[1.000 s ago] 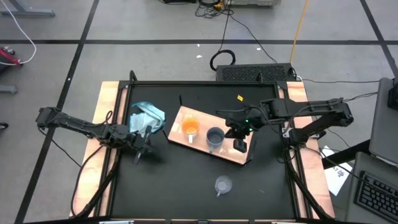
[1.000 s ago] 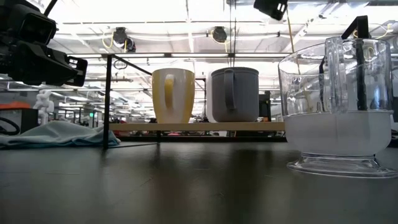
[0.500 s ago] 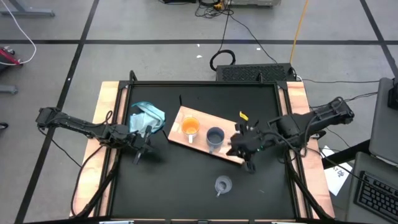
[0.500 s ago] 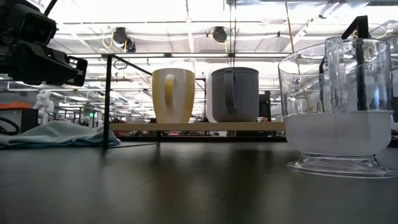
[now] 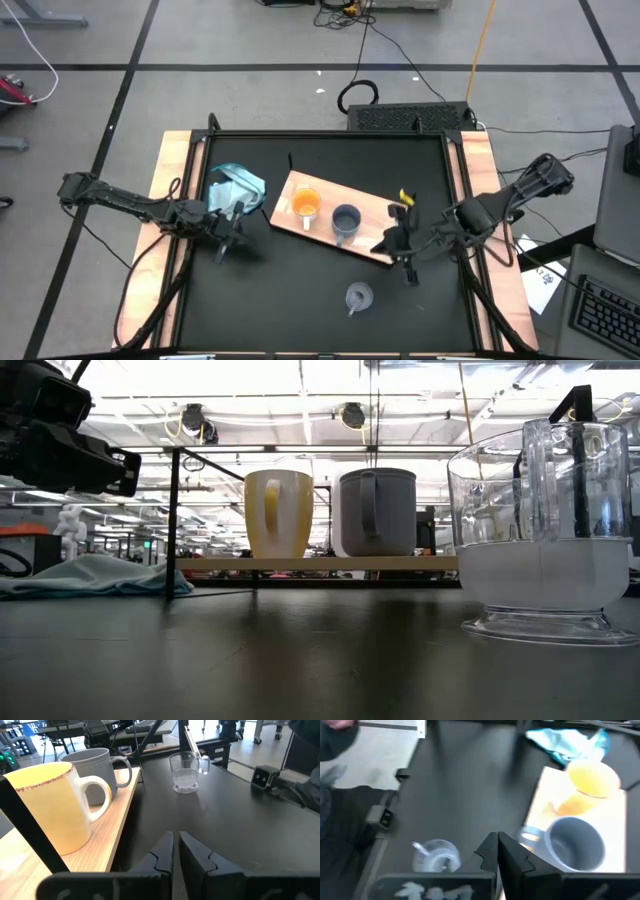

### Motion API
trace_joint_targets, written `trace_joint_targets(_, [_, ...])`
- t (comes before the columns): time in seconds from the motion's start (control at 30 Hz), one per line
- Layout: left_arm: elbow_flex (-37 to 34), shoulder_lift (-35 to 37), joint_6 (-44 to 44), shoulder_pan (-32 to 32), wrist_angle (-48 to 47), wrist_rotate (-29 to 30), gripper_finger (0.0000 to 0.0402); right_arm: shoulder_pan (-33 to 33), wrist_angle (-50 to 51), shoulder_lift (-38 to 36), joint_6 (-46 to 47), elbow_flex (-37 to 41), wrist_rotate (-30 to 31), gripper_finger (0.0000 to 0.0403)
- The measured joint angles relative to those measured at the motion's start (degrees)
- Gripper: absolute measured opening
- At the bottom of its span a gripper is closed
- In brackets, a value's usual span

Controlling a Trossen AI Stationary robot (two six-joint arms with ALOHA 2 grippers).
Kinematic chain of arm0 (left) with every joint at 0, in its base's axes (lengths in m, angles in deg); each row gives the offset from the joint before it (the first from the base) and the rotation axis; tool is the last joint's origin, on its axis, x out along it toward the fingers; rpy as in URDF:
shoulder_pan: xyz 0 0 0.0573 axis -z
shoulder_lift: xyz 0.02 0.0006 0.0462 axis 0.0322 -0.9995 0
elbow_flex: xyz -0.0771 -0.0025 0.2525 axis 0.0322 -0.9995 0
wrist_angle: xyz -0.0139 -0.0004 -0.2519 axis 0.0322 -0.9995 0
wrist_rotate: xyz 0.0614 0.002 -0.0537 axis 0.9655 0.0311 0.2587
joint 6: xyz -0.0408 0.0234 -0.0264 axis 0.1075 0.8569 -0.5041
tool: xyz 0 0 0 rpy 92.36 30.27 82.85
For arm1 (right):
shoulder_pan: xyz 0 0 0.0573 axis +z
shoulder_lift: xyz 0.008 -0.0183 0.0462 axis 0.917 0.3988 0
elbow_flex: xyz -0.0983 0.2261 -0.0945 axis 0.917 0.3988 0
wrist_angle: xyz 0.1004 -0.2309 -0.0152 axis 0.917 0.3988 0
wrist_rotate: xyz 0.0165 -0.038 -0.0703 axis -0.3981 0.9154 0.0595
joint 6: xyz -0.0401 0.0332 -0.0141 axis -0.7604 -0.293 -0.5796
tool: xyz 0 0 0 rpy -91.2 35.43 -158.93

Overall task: Stack small to large cups/mugs on shelf
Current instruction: Put the transparent cup on the shelf

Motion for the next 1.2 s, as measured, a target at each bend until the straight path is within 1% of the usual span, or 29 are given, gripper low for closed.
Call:
trace_joint_targets(0.1, [0.0, 0.0, -0.49, 0.0, 0.66, 0.0, 0.0031, -1.5, -2.73, -4.79, -1.73, 4.28, 0.01, 0.0])
trace_joint_targets(0.23, [0.0, -0.01, -0.7, 0.02, 0.73, 0.0, 0.0031, -2.68, -10.68, -13.59, -2.7, 12.24, -0.13, 0.0])
trace_joint_targets(0.37, [0.0, -0.02, -0.79, 0.01, 0.67, 0.0, 0.0031, -2.49, -15.47, -21.98, -3.06, 20.26, -0.2, 0.0])
trace_joint_targets(0.47, [0.0, 0.0, -0.33, 0.02, 0.66, 0.0, 0.0031, -1.71, -18.41, -26.38, -3.41, 25.79, -0.26, 0.0])
trace_joint_targets(0.63, [0.0, 0.0, -0.35, 0.02, 0.61, 0.0, 0.0031, 0.31, -22.37, -30.45, -4.56, 32.11, -0.31, 0.0])
trace_joint_targets(0.77, [0.0, -0.02, -0.26, 0.0, 0.57, 0.0, 0.0031, 2.5, -22.9, -32.34, -5.86, 34.18, -0.32, 0.0])
trace_joint_targets(0.93, [0.0, -0.02, -0.32, 0.0, 0.32, 0.0, 0.0031, 6.03, -24.47, -34.88, -10.88, 37.1, -2.03, 0.0])
trace_joint_targets(1.07, [0.0, -0.02, -0.33, 0.0, 0.17, 0.02, 0.0031, 6.96, -32.13, -37.51, -11.83, 41.89, -2.31, 0.0])
trace_joint_targets(1.2, [0.0, -0.02, -0.29, 0.0, 0.23, 0.02, 0.0031, 6.97, -39.45, -39.03, -11.83, 47.95, -5.41, 0.0])
